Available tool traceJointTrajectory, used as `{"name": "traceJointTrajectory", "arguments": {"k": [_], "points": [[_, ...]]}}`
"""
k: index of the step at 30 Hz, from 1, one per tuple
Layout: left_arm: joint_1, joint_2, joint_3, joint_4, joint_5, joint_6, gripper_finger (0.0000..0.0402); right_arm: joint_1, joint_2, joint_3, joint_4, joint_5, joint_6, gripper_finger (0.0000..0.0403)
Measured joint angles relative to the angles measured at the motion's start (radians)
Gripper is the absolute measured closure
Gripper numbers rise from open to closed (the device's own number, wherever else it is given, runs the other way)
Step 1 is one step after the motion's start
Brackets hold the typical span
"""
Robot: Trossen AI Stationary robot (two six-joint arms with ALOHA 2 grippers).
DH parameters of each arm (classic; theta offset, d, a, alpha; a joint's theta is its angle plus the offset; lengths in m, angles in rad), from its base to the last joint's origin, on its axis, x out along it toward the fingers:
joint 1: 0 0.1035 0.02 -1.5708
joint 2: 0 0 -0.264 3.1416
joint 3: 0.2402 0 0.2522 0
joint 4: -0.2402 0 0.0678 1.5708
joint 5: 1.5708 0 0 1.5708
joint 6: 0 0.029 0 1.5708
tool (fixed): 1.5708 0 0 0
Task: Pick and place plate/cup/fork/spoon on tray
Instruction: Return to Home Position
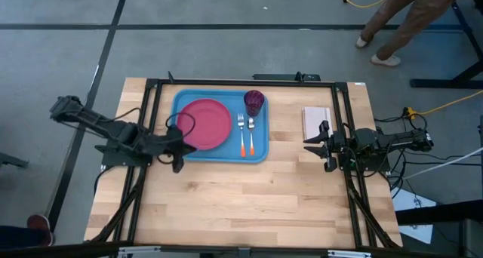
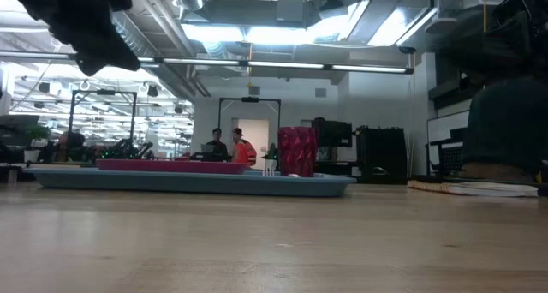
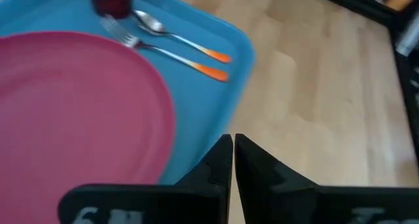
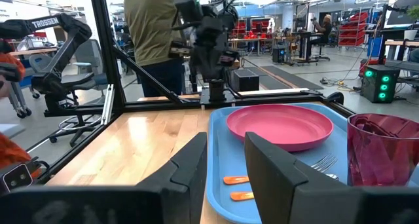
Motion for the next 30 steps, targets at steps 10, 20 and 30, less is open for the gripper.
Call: {"name": "traceJointTrajectory", "arguments": {"k": [10, 20, 30], "points": [[0.086, 0.000, 0.000, 0.131, -0.117, 0.235, 0.0390, 0.000, 0.000, 0.000, 0.000, 0.000, 0.000, 0.0295], [0.068, -0.236, -0.176, 0.476, 0.187, 0.649, 0.0390, 0.000, 0.000, 0.000, 0.000, 0.000, 0.000, 0.0295], [0.132, -0.459, -0.445, 0.704, 0.370, 0.710, 0.0390, 0.000, 0.000, 0.000, 0.000, 0.000, 0.000, 0.0295]]}}
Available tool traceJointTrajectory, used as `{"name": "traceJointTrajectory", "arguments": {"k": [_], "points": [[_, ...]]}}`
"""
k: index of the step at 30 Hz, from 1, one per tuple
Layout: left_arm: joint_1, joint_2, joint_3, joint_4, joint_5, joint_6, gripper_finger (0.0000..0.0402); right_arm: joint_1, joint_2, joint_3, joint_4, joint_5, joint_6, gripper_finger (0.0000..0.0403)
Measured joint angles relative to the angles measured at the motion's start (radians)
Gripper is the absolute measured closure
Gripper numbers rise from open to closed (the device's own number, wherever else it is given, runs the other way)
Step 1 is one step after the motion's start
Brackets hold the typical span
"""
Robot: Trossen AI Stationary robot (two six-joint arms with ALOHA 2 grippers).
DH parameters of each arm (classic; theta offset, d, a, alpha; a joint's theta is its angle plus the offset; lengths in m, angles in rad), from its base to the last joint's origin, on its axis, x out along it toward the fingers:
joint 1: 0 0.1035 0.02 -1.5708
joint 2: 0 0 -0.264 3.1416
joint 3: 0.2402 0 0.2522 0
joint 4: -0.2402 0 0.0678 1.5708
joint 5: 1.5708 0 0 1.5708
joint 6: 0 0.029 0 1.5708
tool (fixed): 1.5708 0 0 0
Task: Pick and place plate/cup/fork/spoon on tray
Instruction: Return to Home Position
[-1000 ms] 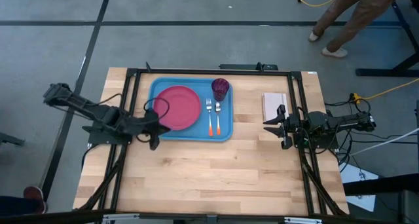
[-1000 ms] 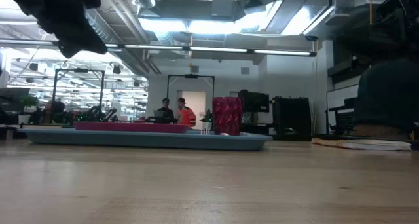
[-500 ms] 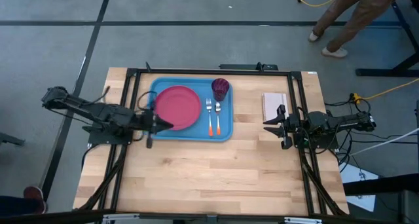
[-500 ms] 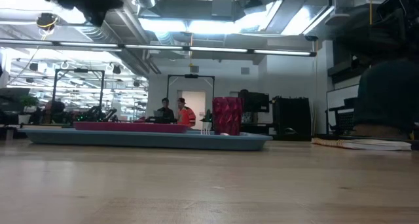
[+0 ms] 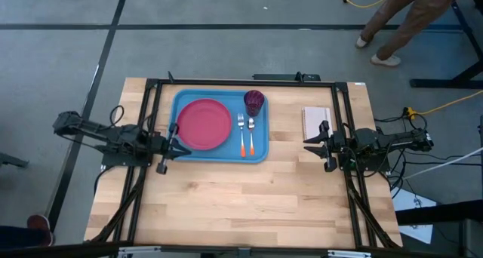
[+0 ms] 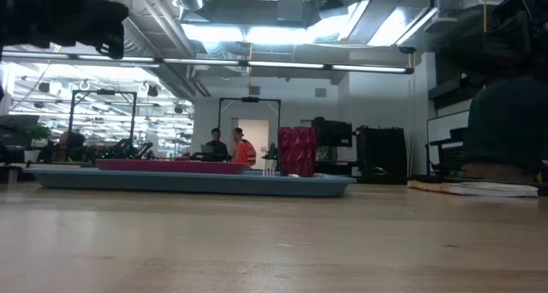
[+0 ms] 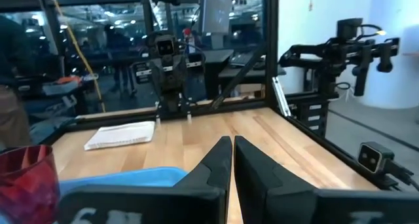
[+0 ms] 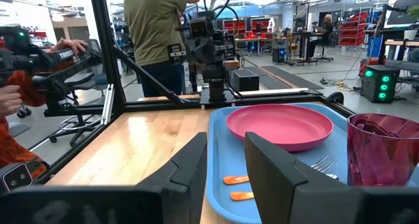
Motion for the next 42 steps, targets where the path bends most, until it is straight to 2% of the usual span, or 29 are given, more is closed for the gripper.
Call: {"name": "traceJointTrajectory", "arguments": {"k": [5, 14, 18, 32, 42], "points": [[0.045, -0.094, -0.052, -0.005, 0.080, 0.000, 0.0390, 0.000, 0.000, 0.000, 0.000, 0.000, 0.000, 0.0295], [0.083, -0.259, -0.061, -0.202, 0.132, -0.012, 0.0390, 0.000, 0.000, 0.000, 0.000, 0.000, 0.000, 0.0295], [0.100, -0.257, -0.061, -0.270, 0.131, -0.035, 0.0390, 0.000, 0.000, 0.000, 0.000, 0.000, 0.000, 0.0295], [0.175, -0.256, -0.061, -0.288, 0.065, -0.028, 0.0390, 0.000, 0.000, 0.000, 0.000, 0.000, 0.000, 0.0295], [0.192, -0.256, -0.061, -0.290, 0.058, 0.045, 0.0390, 0.000, 0.000, 0.000, 0.000, 0.000, 0.000, 0.0295]]}}
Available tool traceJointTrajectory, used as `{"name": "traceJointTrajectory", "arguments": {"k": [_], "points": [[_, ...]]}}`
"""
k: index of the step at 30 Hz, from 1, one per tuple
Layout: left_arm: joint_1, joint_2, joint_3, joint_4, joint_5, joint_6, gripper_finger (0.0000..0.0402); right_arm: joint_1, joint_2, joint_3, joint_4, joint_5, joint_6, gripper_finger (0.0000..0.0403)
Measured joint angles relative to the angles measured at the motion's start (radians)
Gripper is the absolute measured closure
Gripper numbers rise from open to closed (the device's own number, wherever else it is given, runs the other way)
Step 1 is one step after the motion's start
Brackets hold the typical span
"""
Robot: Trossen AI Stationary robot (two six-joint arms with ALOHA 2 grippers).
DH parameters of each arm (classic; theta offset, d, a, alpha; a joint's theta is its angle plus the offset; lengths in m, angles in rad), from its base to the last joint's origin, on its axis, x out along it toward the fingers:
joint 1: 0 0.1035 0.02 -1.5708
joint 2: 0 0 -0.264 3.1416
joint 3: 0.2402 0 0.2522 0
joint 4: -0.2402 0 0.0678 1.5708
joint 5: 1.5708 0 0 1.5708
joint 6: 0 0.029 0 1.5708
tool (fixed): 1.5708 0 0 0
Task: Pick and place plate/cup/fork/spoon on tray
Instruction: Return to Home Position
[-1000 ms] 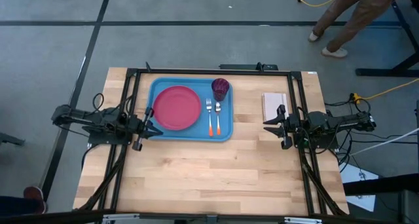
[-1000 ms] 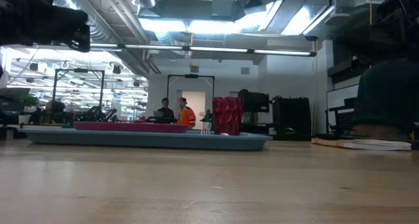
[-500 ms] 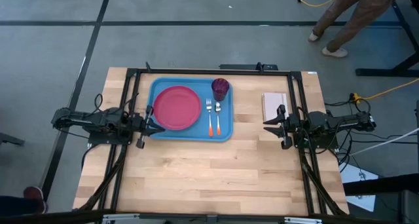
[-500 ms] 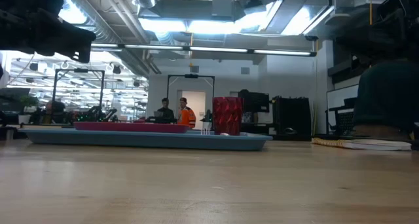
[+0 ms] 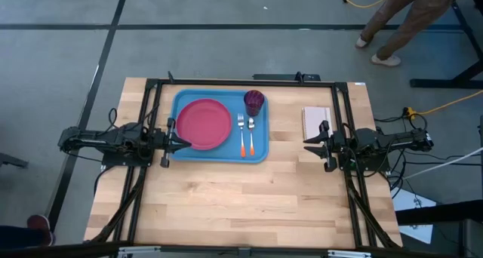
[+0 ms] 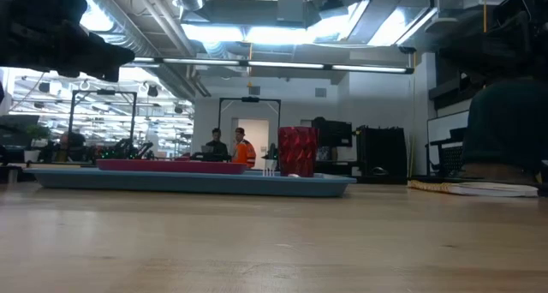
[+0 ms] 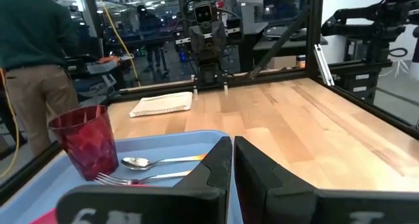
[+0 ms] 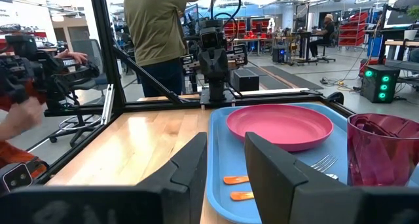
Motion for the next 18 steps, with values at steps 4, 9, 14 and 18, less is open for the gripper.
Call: {"name": "traceJointTrajectory", "arguments": {"k": [4, 9, 14, 18], "points": [[0.000, 0.000, 0.000, 0.003, 0.000, -0.005, 0.0390, 0.000, 0.000, 0.000, 0.000, 0.000, 0.000, 0.0295], [0.000, 0.008, -0.001, 0.004, -0.011, -0.011, 0.0390, 0.000, 0.000, 0.000, 0.000, 0.000, 0.000, 0.0295], [0.000, 0.008, -0.001, 0.005, -0.012, -0.012, 0.0390, 0.000, 0.000, 0.000, 0.000, 0.000, 0.000, 0.0295], [0.000, 0.008, -0.001, 0.006, -0.012, -0.012, 0.0390, 0.000, 0.000, 0.000, 0.000, 0.000, 0.000, 0.0295]]}}
